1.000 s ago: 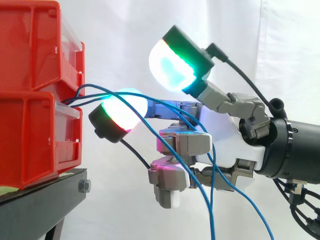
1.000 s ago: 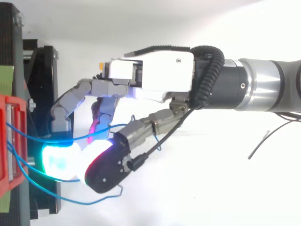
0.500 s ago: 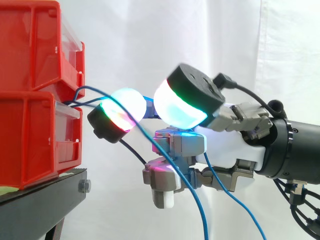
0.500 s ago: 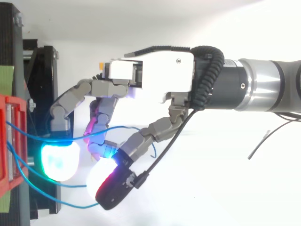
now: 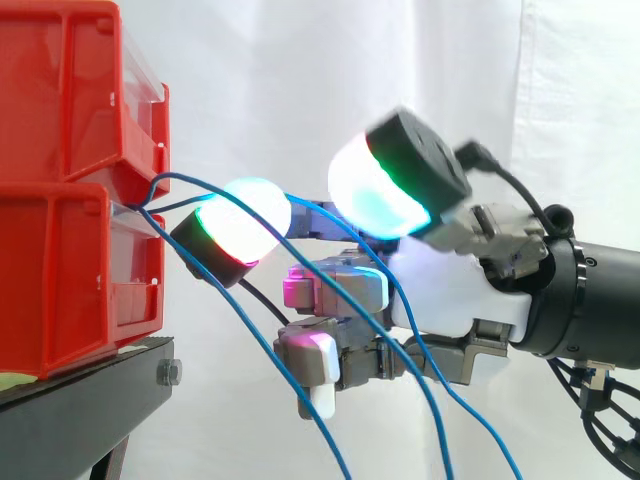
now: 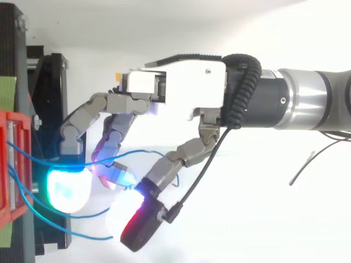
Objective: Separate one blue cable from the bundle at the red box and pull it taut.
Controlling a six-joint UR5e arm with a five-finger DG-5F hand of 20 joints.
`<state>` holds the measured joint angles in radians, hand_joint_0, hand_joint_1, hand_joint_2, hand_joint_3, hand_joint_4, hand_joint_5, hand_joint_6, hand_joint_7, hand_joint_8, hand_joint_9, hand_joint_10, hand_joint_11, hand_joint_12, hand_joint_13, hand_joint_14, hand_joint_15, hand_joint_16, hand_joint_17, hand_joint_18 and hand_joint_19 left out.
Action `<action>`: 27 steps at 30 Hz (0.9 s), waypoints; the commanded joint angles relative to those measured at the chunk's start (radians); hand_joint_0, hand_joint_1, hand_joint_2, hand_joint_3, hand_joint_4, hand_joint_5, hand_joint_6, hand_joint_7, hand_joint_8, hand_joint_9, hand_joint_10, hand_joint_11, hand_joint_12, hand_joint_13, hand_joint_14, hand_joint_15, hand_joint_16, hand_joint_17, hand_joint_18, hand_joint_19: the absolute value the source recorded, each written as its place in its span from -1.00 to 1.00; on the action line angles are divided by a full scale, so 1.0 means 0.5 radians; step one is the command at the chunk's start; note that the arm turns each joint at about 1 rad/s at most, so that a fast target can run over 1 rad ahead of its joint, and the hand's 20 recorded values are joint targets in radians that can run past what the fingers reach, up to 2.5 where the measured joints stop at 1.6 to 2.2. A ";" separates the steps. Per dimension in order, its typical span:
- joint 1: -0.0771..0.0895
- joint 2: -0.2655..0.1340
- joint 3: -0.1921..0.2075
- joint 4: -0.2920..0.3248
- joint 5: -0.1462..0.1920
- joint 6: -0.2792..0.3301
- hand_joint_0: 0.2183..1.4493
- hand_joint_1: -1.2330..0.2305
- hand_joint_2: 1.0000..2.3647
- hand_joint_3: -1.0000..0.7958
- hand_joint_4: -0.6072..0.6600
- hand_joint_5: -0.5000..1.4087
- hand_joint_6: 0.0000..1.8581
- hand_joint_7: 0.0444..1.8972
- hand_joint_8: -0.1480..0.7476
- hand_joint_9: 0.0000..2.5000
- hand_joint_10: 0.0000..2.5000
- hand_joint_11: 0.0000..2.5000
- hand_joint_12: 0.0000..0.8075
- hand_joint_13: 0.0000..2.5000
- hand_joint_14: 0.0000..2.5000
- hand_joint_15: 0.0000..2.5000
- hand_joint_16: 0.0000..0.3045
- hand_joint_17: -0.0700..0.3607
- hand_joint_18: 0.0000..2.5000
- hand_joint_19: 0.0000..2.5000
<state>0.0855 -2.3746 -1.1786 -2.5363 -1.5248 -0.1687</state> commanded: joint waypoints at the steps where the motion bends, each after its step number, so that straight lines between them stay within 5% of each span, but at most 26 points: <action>1: 0.001 0.000 0.001 -0.005 0.000 0.000 -0.65 -0.26 -1.00 -0.44 -0.02 -0.65 -0.08 -0.32 -0.17 -0.05 -1.00 0.42 0.01 -0.15 -0.98 -0.16 -0.59 -0.02 -0.32 -0.34; 2: 0.001 0.000 0.001 -0.005 0.000 0.000 -0.66 -0.27 -1.00 -0.44 -0.02 -0.65 -0.08 -0.31 -0.17 -0.06 -0.97 0.46 0.01 -0.14 -0.98 -0.14 -0.59 -0.02 -0.32 -0.34; 4: 0.001 0.000 0.001 -0.005 0.000 0.000 -0.66 -0.27 -1.00 -0.44 0.01 -0.66 -0.09 -0.30 -0.14 -0.18 -0.57 0.32 0.03 -0.14 -0.98 -0.11 -0.59 -0.02 -0.33 -0.34; 10: 0.001 0.000 0.001 -0.008 0.003 0.000 -0.69 -0.28 -1.00 -0.44 0.09 -0.67 -0.09 -0.33 -0.05 -0.38 0.21 0.05 0.01 -0.07 -1.00 0.17 -0.59 -0.02 -0.30 -0.25; 13: 0.001 0.000 0.001 -0.011 0.003 0.000 -0.68 -0.29 -1.00 -0.44 0.10 -0.67 -0.09 -0.34 -0.05 -0.43 0.45 -0.05 -0.04 -0.14 -0.50 0.04 -0.60 -0.04 -0.26 -0.15; 16: 0.001 0.000 0.001 -0.011 0.000 0.000 -0.67 -0.30 -1.00 -0.44 0.12 -0.68 -0.09 -0.34 -0.03 -0.51 0.79 -0.16 -0.04 -0.28 0.37 -0.23 -0.63 -0.08 -0.18 0.02; 17: 0.001 0.000 0.001 -0.008 0.003 0.000 -0.67 -0.30 -1.00 -0.44 0.11 -0.68 -0.09 -0.34 -0.02 -0.54 1.00 -0.23 -0.05 -0.31 0.52 -0.26 -0.63 -0.09 -0.17 0.07; 20: 0.001 0.000 -0.002 -0.011 0.003 0.000 -0.67 -0.30 -1.00 -0.44 0.12 -0.68 -0.09 -0.35 -0.01 -0.62 1.00 -0.29 -0.08 -0.43 1.00 -0.34 -0.65 -0.12 -0.09 0.26; 22: 0.004 0.000 -0.002 -0.011 0.003 0.000 -0.66 -0.30 -1.00 -0.44 0.12 -0.68 -0.09 -0.36 -0.01 -0.66 1.00 -0.33 -0.08 -0.45 1.00 -0.33 -0.66 -0.14 -0.06 0.34; 27: 0.004 0.000 0.001 -0.011 0.006 -0.015 -0.66 -0.23 -1.00 -0.44 0.13 -0.68 -0.08 -0.35 0.00 -0.69 1.00 -0.32 -0.06 -0.45 1.00 -0.30 -0.66 -0.13 -0.11 0.14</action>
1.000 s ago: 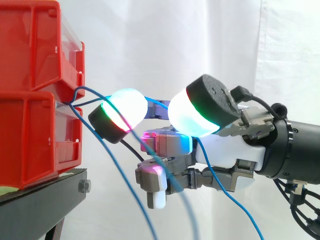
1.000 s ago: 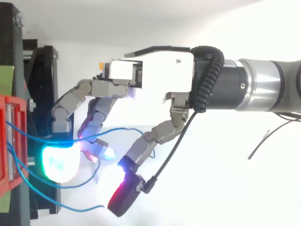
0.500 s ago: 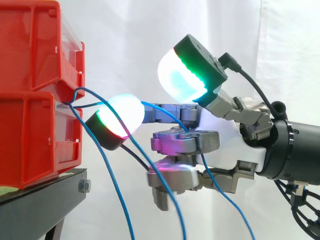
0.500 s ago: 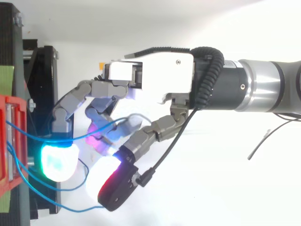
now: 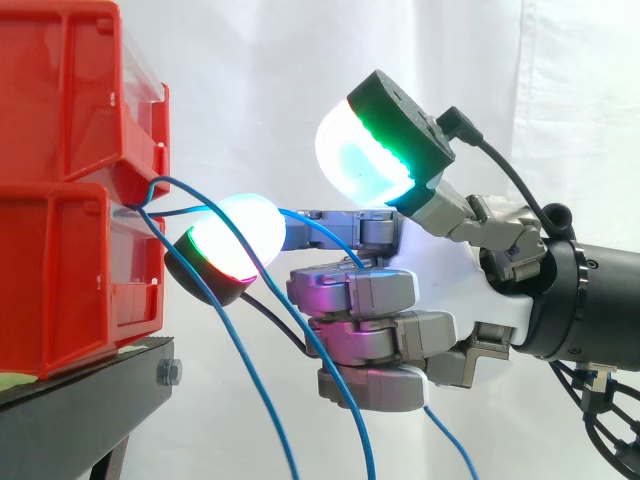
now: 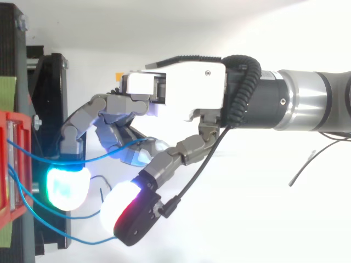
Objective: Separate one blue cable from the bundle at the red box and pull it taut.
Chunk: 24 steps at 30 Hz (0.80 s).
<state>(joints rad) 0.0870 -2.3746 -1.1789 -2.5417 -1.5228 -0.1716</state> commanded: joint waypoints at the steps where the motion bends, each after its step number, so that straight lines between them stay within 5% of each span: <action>1: 0.001 0.000 0.002 0.000 0.005 -0.019 -0.65 -0.21 -1.00 -0.44 0.14 -0.69 -0.07 -0.36 0.00 -0.69 1.00 -0.37 -0.09 -0.44 1.00 -0.31 -0.65 -0.12 -0.10 0.10; 5: 0.004 -0.003 -0.001 0.000 0.005 -0.056 -0.67 -0.17 -1.00 -0.44 0.16 -0.71 -0.06 -0.38 0.00 -0.66 1.00 -0.30 0.01 -0.30 1.00 -0.26 -0.60 -0.03 -0.11 -0.36; 10: -0.008 0.000 -0.014 -0.006 0.002 -0.105 -0.66 -0.13 -1.00 -0.44 0.17 -0.72 -0.06 -0.41 0.00 -0.59 1.00 -0.19 0.08 -0.18 1.00 -0.21 -0.55 0.03 -0.04 -0.58; 22: -0.008 0.000 -0.038 -0.003 0.005 -0.120 -0.64 -0.05 -1.00 -0.44 0.22 -0.69 -0.10 -0.36 0.22 -0.20 1.00 0.28 0.32 0.22 1.00 -0.07 -0.43 0.23 0.49 -0.53; 23: -0.008 -0.003 -0.038 -0.003 0.008 -0.120 -0.62 -0.04 -1.00 -0.44 0.22 -0.69 -0.11 -0.35 0.22 -0.14 1.00 0.35 0.36 0.28 1.00 -0.05 0.73 0.24 0.57 -0.54; 24: -0.011 0.000 -0.038 -0.003 0.008 -0.120 -0.62 -0.04 -1.00 -0.44 0.22 -0.69 -0.11 -0.34 0.24 -0.12 1.00 0.36 0.36 0.29 1.00 -0.05 0.69 0.22 0.57 -0.53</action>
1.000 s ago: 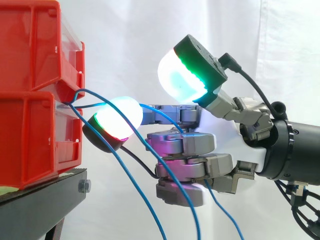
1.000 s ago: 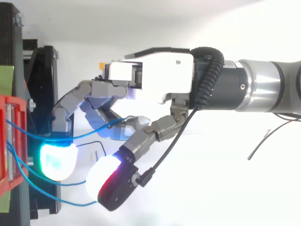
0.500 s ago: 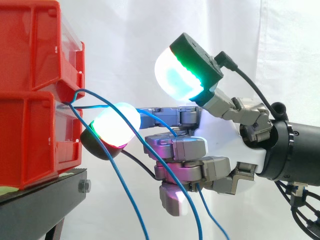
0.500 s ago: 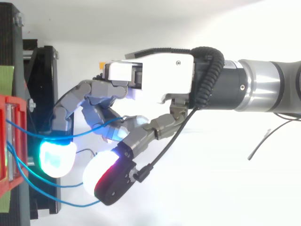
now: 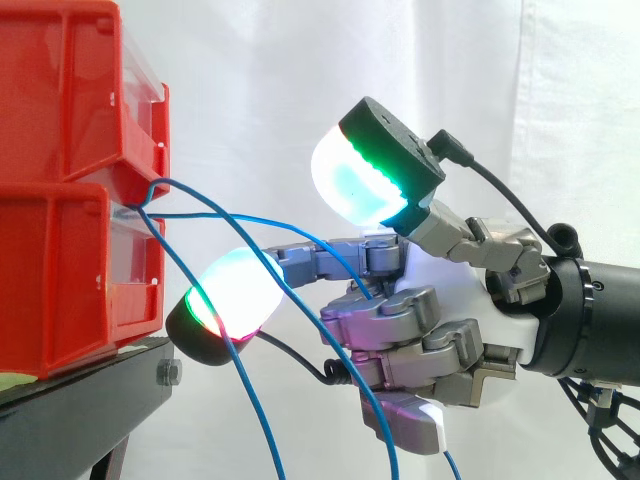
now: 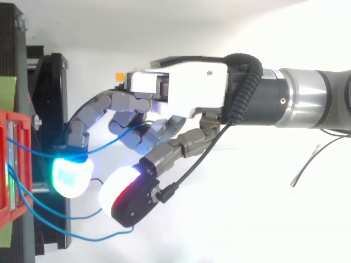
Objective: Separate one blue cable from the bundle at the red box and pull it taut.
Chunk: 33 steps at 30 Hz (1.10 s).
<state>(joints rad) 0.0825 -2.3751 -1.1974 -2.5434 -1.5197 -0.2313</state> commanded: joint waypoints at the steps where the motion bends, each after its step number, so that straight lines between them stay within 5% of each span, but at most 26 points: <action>1: 0.001 0.001 -0.001 0.003 0.002 0.002 -0.61 -0.03 -1.00 -0.44 0.23 -0.68 -0.12 -0.32 0.27 -0.04 1.00 0.46 0.41 0.37 1.00 -0.02 0.71 0.23 0.67 -0.52; 4: -0.002 0.001 -0.001 -0.003 0.005 0.024 -0.58 -0.04 -1.00 -0.44 0.24 -0.67 -0.14 -0.27 0.30 0.06 1.00 0.57 0.48 0.47 1.00 0.03 0.72 0.24 0.82 -0.50; 11: -0.009 0.001 0.005 0.006 0.002 0.156 -0.52 -0.04 -1.00 -0.44 0.21 -0.66 -0.15 -0.23 0.31 0.12 1.00 0.66 0.51 0.50 1.00 0.07 0.63 0.19 0.84 -0.51; 18: -0.036 0.001 0.005 0.016 -0.004 0.190 -0.43 0.17 -1.00 -0.44 0.17 -0.65 -0.16 -0.19 0.33 0.18 1.00 0.73 0.55 0.51 1.00 0.14 0.55 0.15 0.84 -0.50; 33: -0.085 0.001 0.005 0.019 -0.038 0.239 -0.36 -0.03 -0.98 -0.23 0.19 -0.66 -0.16 -0.21 0.37 0.20 1.00 0.77 0.58 0.51 1.00 0.16 0.50 0.12 0.84 -0.49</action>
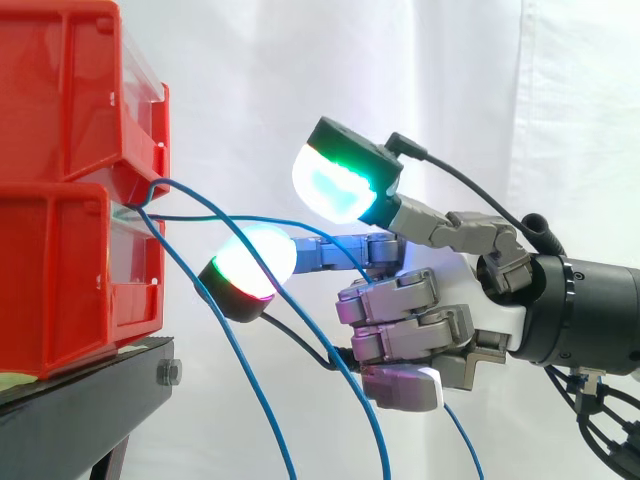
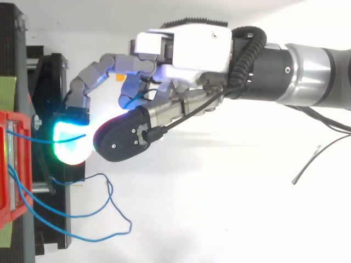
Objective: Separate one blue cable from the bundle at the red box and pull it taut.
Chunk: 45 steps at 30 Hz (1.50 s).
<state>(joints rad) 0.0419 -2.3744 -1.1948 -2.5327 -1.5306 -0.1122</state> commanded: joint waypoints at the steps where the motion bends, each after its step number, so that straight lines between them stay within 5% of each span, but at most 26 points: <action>1: -0.004 0.000 0.000 -0.003 -0.022 0.000 -0.36 -0.05 -0.98 -0.22 0.20 -0.66 -0.16 -0.21 0.37 0.20 1.00 0.77 0.58 0.51 1.00 0.16 0.52 0.13 0.85 -0.49; 12: 0.033 0.000 0.012 0.000 -0.013 -0.006 -0.37 -0.08 -0.97 -0.08 0.26 -0.67 -0.09 -0.24 0.33 0.20 1.00 0.76 0.53 0.50 1.00 0.18 0.52 0.13 0.86 -0.45; 23: 0.048 0.000 0.037 0.000 -0.056 -0.006 -0.42 0.18 -0.99 -0.39 0.27 -0.67 -0.08 -0.24 0.33 0.20 1.00 0.74 0.55 0.49 1.00 0.20 0.52 0.13 0.84 -0.45; 35: 0.057 0.000 0.037 0.009 -0.047 0.004 -0.39 -0.08 -0.97 -0.19 0.26 -0.68 -0.08 -0.24 0.32 0.16 1.00 0.72 0.51 0.45 1.00 0.18 0.47 0.11 0.81 -0.38; 45: 0.054 -0.003 0.021 -0.052 -0.044 0.004 -0.51 -0.08 -0.99 -0.39 0.27 -0.71 -0.08 -0.32 0.44 -0.01 1.00 0.68 0.64 0.48 1.00 0.19 0.63 0.19 0.87 -0.42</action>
<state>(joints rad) 0.0709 -2.3755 -1.1778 -2.5395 -1.5525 -0.1111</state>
